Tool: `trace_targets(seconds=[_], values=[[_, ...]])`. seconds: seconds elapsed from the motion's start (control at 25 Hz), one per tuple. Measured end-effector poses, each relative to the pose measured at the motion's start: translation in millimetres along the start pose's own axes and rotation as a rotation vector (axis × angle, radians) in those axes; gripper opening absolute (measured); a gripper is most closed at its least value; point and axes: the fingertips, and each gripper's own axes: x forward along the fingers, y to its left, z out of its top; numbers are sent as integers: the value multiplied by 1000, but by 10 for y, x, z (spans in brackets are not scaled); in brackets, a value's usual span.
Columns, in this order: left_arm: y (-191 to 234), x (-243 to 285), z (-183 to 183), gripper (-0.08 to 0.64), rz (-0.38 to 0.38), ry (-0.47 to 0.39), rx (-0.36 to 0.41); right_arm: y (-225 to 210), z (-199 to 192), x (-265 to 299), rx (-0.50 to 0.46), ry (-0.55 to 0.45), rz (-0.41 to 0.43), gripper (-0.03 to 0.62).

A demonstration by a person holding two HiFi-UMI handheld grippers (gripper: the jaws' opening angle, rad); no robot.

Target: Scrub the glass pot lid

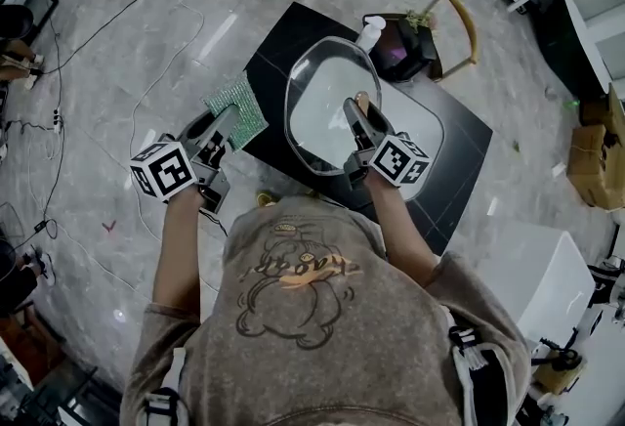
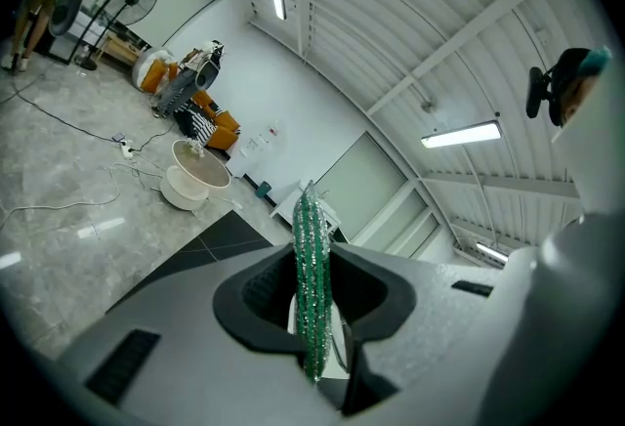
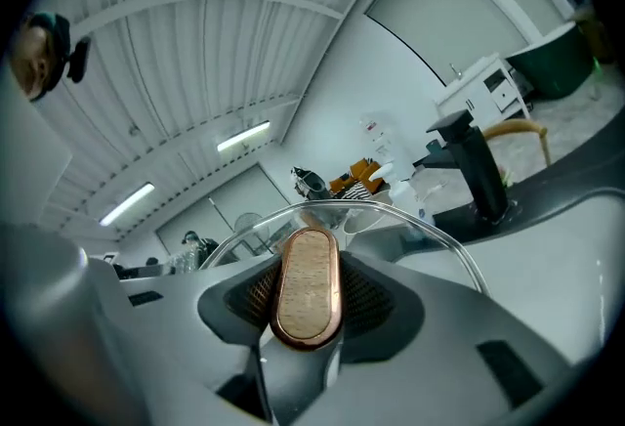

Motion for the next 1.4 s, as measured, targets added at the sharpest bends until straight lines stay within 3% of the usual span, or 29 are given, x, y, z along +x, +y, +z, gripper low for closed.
trace_targets(seconds=[0.24,0.56,0.92,1.4], values=[[1,-1,6,86,-7,0,-12,33,-102,99,-113,56,-52,183],[5,-8,24,86,-14,-14,-32,66,-355,448,-172,170,-60,183],[139,-230,-5,86,29,-22,-59,241,-783,967,-312,318,-36,183],[353,-439,-38,86,95,-56,-97,90,-1223,1436,-459,475,-68,183]])
